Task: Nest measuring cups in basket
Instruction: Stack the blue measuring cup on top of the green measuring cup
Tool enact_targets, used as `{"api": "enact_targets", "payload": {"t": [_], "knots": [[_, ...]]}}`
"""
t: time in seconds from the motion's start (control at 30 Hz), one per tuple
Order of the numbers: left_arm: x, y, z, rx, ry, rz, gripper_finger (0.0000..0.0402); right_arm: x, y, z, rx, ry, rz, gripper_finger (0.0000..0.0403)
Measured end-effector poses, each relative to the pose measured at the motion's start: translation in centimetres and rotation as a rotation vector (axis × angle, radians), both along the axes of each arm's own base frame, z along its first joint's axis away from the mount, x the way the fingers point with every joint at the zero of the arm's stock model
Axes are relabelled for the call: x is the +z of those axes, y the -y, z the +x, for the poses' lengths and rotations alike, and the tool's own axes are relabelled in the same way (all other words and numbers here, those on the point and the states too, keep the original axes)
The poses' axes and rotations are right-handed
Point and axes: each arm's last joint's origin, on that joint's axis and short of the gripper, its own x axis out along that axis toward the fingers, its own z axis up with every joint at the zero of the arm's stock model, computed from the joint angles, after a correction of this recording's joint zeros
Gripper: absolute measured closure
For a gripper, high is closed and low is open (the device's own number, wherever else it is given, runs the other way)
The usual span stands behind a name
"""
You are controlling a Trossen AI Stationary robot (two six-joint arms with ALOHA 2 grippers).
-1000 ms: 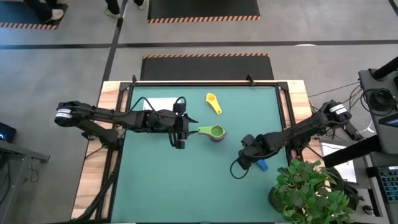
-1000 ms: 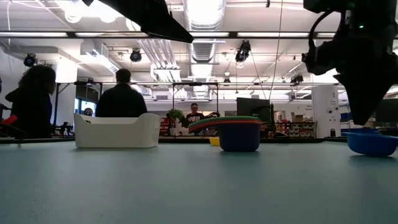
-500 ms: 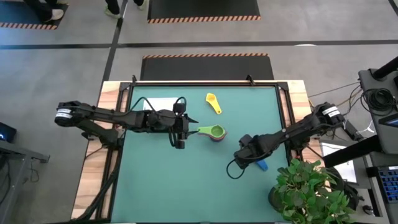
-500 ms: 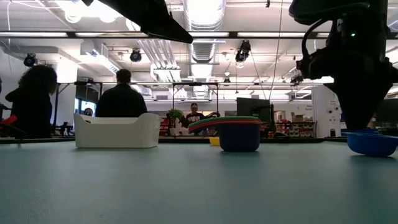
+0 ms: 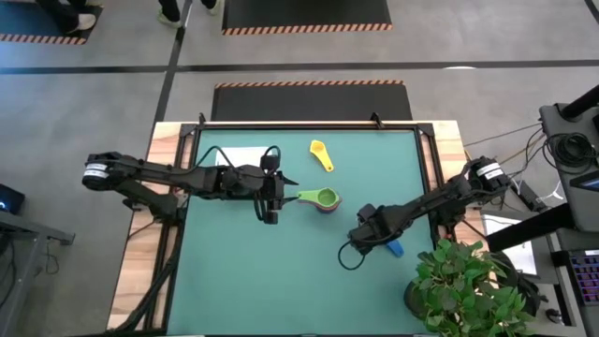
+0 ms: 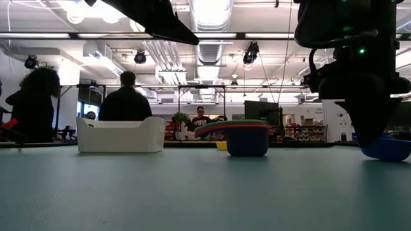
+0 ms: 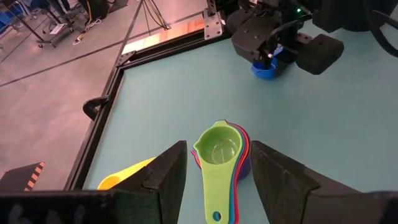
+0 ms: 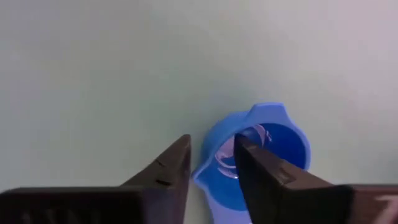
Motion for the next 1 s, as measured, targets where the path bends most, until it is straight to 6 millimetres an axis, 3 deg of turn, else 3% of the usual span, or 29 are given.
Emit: {"api": "enact_targets", "payload": {"t": [0.2, 0.37, 0.6, 0.77, 0.83, 1.0], "knots": [[0.0, 0.0, 0.0, 0.000, 0.000, 0.000, 0.0244, 0.2, 0.0, 0.1, 0.027, 0.020, 0.002, 0.0380], [0.0, 0.0, 0.0, 0.002, 0.001, -0.003, 0.0244, 0.5, 0.0, 0.1, 0.145, 0.023, 0.004, 0.0392], [0.0, 0.0, 0.0, 0.002, 0.001, -0.004, 0.0244, 0.7, -1.1, -0.4, 0.695, -0.033, 0.015, 0.0394], [0.0, 0.0, 0.0, 0.002, 0.001, -0.005, 0.0244, 0.8, -2.1, -1.2, 1.361, -0.133, 0.015, 0.0394], [0.0, 0.0, 0.0, 0.004, 0.002, -0.008, 0.0244, 0.8, -2.4, -1.5, 1.474, -0.175, -0.026, 0.0394], [0.0, 0.0, 0.0, 0.009, 0.004, -0.020, 0.0244, 1.5, -1.9, -1.5, 1.551, -0.300, -0.202, 0.0394]]}}
